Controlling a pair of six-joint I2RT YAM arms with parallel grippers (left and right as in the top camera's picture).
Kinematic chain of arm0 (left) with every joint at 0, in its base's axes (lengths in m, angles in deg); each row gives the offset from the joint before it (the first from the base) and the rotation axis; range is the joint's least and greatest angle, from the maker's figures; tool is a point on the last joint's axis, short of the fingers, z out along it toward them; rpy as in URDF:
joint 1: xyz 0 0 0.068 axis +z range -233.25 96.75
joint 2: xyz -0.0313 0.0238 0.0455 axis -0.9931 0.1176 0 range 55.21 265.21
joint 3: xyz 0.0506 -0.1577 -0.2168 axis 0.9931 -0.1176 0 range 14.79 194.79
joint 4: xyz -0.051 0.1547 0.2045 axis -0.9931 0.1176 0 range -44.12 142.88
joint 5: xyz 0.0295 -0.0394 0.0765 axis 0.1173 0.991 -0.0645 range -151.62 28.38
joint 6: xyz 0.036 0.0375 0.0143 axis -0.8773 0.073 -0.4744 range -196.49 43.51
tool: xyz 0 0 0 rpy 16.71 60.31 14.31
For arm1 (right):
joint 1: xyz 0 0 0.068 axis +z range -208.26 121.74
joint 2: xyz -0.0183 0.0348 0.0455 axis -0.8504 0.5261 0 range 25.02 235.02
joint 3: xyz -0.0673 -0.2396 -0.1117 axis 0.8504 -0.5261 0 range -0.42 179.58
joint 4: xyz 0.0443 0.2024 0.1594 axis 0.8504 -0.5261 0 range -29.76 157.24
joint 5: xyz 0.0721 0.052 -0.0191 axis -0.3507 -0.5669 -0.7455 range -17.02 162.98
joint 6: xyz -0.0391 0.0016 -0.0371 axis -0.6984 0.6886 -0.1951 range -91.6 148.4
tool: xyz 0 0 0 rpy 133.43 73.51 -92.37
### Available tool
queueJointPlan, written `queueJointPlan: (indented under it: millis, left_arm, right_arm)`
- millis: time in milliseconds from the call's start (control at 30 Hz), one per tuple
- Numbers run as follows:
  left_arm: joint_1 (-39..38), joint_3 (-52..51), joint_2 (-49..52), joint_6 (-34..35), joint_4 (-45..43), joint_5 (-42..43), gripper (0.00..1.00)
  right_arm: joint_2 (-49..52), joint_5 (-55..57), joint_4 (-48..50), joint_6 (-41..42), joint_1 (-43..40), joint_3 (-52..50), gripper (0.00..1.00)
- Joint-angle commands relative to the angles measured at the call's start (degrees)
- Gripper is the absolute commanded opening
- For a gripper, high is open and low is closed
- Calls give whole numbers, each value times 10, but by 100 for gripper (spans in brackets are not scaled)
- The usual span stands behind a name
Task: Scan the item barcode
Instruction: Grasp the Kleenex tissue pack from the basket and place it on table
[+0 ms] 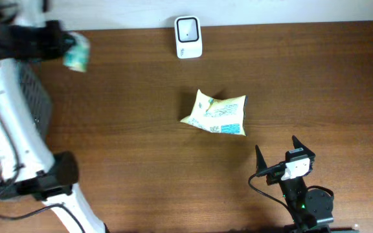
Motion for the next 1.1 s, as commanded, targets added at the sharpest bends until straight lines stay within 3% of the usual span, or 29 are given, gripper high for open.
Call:
queueJointPlan:
  millis: [0, 133, 233, 400, 433, 500, 533, 633, 733, 833, 900, 1000, 1067]
  left_arm:
    - [-102, -109, -5, -7, 2, -71, 0]
    - [-192, -328, -5, 3, -55, -82, 0]
    - [-217, -490, -5, 49, -166, -86, 0]
    - [-219, -630, -5, 120, -295, -141, 0]
    - [-219, -645, -5, 127, -316, -141, 11]
    - [-219, -647, -7, 127, -337, -141, 75]
    - [-219, -635, -10, 126, -337, -141, 100]
    - [-215, -575, -36, 126, -320, -146, 100]
    - [-206, -444, -86, 122, -265, -205, 99]
    - [-170, -291, -149, 28, -226, -238, 99]
    - [-134, -253, -176, 19, -210, -254, 99]
    - [7, -241, -217, 103, -173, -346, 100]
    - [110, -248, -216, 155, -157, -351, 99]
  right_arm:
    - [-4, 3, 0, -4, -4, -5, 99]
    - [-4, 3, 0, -4, -4, -5, 99]
    - [-4, 3, 0, -4, -4, -5, 99]
    - [-4, 3, 0, -4, -4, -5, 99]
    - [-4, 3, 0, -4, -4, -5, 99]
    - [-4, 3, 0, -4, -4, -5, 99]
    - [-4, 3, 0, -4, -4, -5, 99]
    - [-4, 3, 0, -4, -4, -5, 99]
    - [-4, 3, 0, -4, -4, -5, 99]
    - [-4, 3, 0, -4, -4, -5, 99]
    - [-4, 3, 0, -4, -4, -5, 99]
    - [-4, 3, 0, -4, -4, -5, 99]
    - [-4, 3, 0, -4, -4, -5, 99]
